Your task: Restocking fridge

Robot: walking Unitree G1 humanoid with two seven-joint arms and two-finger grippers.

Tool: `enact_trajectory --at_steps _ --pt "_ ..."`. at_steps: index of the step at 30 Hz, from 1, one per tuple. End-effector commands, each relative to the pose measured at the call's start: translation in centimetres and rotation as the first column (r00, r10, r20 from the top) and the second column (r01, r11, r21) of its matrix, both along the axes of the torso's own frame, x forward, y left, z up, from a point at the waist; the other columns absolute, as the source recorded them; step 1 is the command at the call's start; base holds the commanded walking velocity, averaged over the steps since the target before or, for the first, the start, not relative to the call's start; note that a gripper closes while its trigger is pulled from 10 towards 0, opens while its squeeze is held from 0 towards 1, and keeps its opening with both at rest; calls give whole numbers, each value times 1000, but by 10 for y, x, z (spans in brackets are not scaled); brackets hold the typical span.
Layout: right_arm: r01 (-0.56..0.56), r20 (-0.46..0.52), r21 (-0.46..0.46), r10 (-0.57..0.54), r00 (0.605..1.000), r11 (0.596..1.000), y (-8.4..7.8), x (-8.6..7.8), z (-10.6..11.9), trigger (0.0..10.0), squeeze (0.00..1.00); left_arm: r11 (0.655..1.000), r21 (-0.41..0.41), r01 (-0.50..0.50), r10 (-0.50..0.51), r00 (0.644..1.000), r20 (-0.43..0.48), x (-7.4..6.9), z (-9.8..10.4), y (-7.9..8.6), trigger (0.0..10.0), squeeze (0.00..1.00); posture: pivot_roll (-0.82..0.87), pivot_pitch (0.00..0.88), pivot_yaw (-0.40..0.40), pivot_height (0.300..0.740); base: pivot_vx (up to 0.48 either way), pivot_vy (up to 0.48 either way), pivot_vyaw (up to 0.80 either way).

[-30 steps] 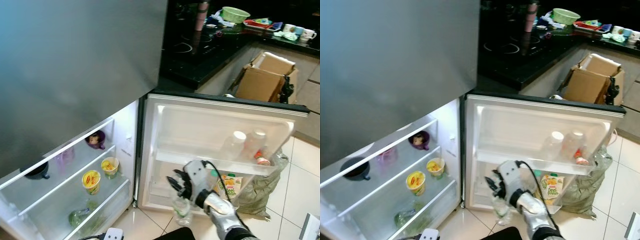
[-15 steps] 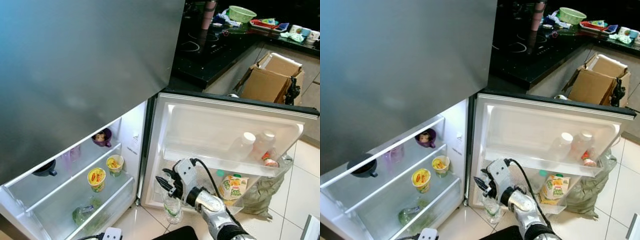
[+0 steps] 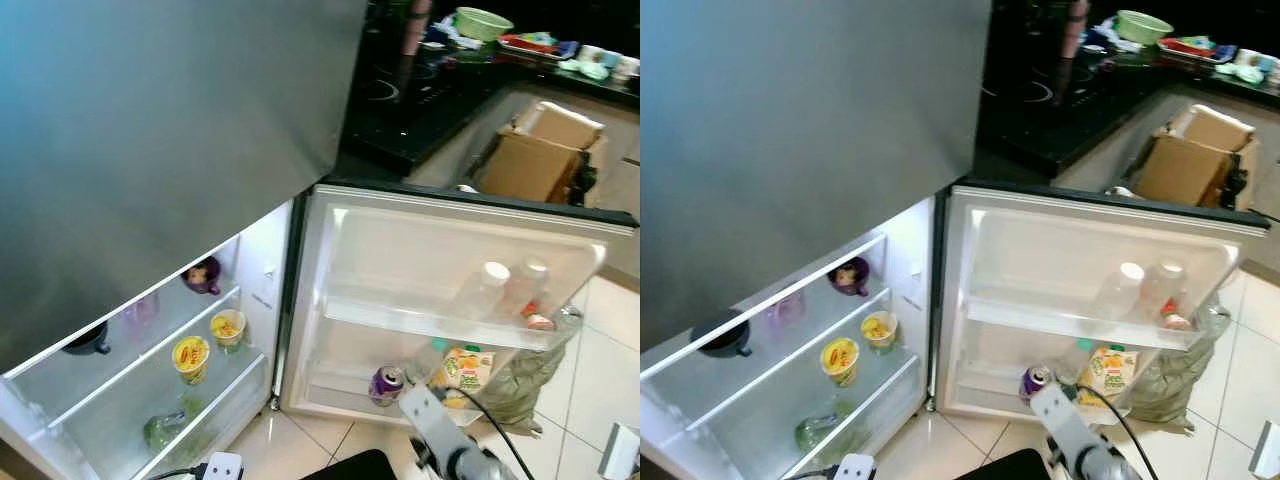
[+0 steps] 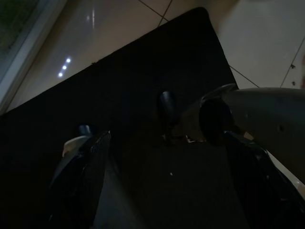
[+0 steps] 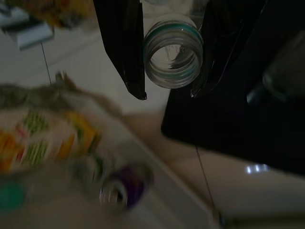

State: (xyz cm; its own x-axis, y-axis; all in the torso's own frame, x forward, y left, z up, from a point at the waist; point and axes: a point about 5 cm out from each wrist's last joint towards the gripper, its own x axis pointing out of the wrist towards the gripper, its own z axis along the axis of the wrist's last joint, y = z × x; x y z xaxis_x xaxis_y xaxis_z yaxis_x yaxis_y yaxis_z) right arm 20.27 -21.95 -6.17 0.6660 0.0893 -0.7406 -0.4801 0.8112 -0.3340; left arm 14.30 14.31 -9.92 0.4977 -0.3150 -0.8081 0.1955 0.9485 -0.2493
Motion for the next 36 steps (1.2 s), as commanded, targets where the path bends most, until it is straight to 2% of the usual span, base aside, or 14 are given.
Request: enact_trajectory --at_steps 1,2,3,5,10,22,27,29,32,36 --pt "17 -48 -43 -19 999 999 -8 -13 -6 10000 0 1000 13 6 -6 999 -31 -8 -3 1 10000 0 -61 0 -87 740 0 0 0" --pt "33 -73 -62 -38 997 998 -12 -22 -10 10000 0 1000 13 10 -10 999 -34 -9 -4 1 10000 0 -61 0 -87 740 0 0 0" --pt "33 -73 -62 -38 997 998 -12 -22 -10 10000 0 1000 13 10 -10 999 -34 -9 -4 1 10000 0 -61 0 -87 740 0 0 0" --pt "82 -131 -83 -92 987 993 -18 -42 -19 10000 0 999 14 39 -39 999 -34 -8 -3 0 10000 0 -61 0 -84 740 148 0 0" --pt "106 -158 -103 -121 980 989 -22 -54 -23 10000 0 999 14 45 -45 999 -31 -7 -3 1 10000 0 -59 0 -80 740 299 0 0" --pt "120 -152 -110 -136 979 987 -22 -55 -24 10000 0 999 10 46 -46 999 -28 -6 -2 1 10000 0 -62 0 -75 740 302 0 0" --pt "121 -148 -106 -136 980 987 -20 -54 -24 10000 0 1000 1 18 -18 999 -27 -6 -2 0 10000 0 -62 0 -76 740 0 0 0" --pt "121 -147 -106 -136 980 987 -21 -54 -24 10000 0 998 -2 59 -59 998 -36 -8 -3 -1 10000 0 -63 0 -76 740 0 0 0" --pt "121 -146 -106 -136 980 987 -20 -54 -24 10000 0 997 2 83 -83 996 -40 -9 -3 -2 10000 0 -64 0 -75 740 0 -450 0" --pt "124 -141 -102 -138 980 987 -20 -53 -23 10000 0 998 -3 63 -63 997 -34 -8 -3 -2 10000 0 -64 0 -75 740 0 -433 0"
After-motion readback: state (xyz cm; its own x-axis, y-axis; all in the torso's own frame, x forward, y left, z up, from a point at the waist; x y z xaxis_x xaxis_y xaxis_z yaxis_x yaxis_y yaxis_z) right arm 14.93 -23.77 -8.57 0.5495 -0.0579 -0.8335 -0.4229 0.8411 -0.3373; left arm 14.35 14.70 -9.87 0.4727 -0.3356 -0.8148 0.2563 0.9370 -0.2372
